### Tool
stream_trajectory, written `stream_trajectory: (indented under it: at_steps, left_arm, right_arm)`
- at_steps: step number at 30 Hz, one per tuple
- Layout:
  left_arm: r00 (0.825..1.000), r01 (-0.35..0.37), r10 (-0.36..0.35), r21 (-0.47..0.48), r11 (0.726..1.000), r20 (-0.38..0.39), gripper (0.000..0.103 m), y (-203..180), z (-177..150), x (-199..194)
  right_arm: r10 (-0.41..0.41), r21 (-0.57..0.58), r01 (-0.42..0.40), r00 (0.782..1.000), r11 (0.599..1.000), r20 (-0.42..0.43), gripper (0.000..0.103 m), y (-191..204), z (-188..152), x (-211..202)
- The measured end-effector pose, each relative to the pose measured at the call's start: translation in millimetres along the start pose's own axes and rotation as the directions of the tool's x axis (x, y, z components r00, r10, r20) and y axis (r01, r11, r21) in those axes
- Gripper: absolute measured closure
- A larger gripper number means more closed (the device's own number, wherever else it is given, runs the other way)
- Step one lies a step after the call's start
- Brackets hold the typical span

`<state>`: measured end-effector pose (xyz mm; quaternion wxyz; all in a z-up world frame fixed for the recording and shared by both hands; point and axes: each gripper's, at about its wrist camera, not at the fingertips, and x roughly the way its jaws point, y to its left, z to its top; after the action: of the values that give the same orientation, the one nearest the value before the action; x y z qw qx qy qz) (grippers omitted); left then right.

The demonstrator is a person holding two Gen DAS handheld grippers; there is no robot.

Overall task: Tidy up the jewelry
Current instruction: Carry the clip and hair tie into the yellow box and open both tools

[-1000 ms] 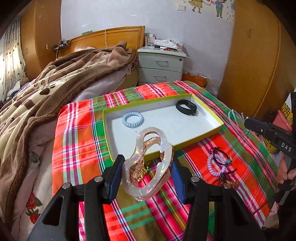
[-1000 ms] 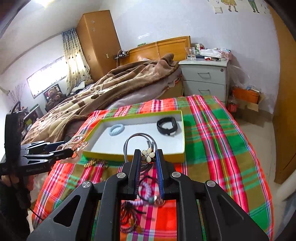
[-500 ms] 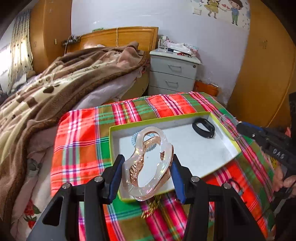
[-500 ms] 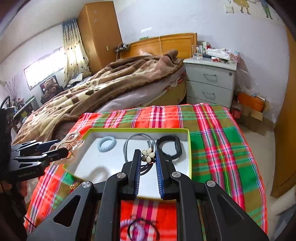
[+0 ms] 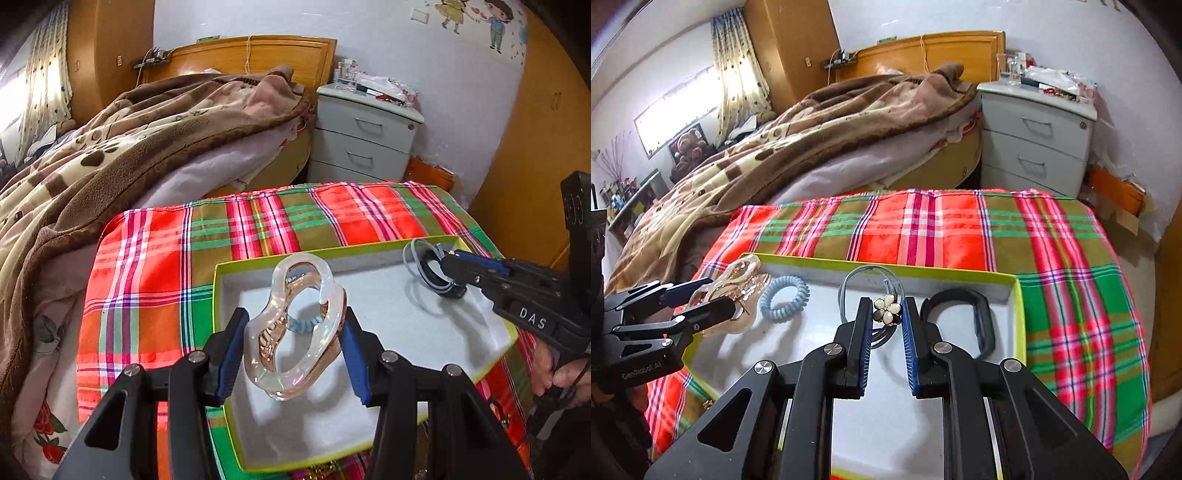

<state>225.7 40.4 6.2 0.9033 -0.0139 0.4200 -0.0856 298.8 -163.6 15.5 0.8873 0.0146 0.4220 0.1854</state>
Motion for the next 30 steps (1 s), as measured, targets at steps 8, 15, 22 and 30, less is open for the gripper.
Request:
stream_trajectory:
  at_steps: [8,15,22,30]
  left_arm:
    - [1.000,-0.004,0.004,-0.016,1.000,-0.023,0.052,3.0,-0.6,15.7]
    - [1.000,-0.016,0.016,-0.012,1.000,-0.027,0.052,2.1,-0.7,19.3]
    - [0.999,-0.026,0.025,-0.020,0.999,-0.038,0.052,3.3,-1.7,22.5]
    - [0.999,-0.029,0.029,-0.017,0.999,-0.038,0.052,4.4,-2.1,23.8]
  right_arm:
    - [-0.012,-0.012,0.012,0.999,1.000,-0.052,0.087,-1.2,4.7,22.8]
    - [-0.031,-0.023,0.029,0.998,0.999,-0.063,0.087,-2.0,4.2,30.8]
    - [-0.034,-0.023,0.032,0.996,0.999,-0.077,0.086,-4.8,2.6,36.7]
    - [-0.051,-0.036,0.049,0.996,0.998,-0.077,0.086,-2.4,1.3,40.0]
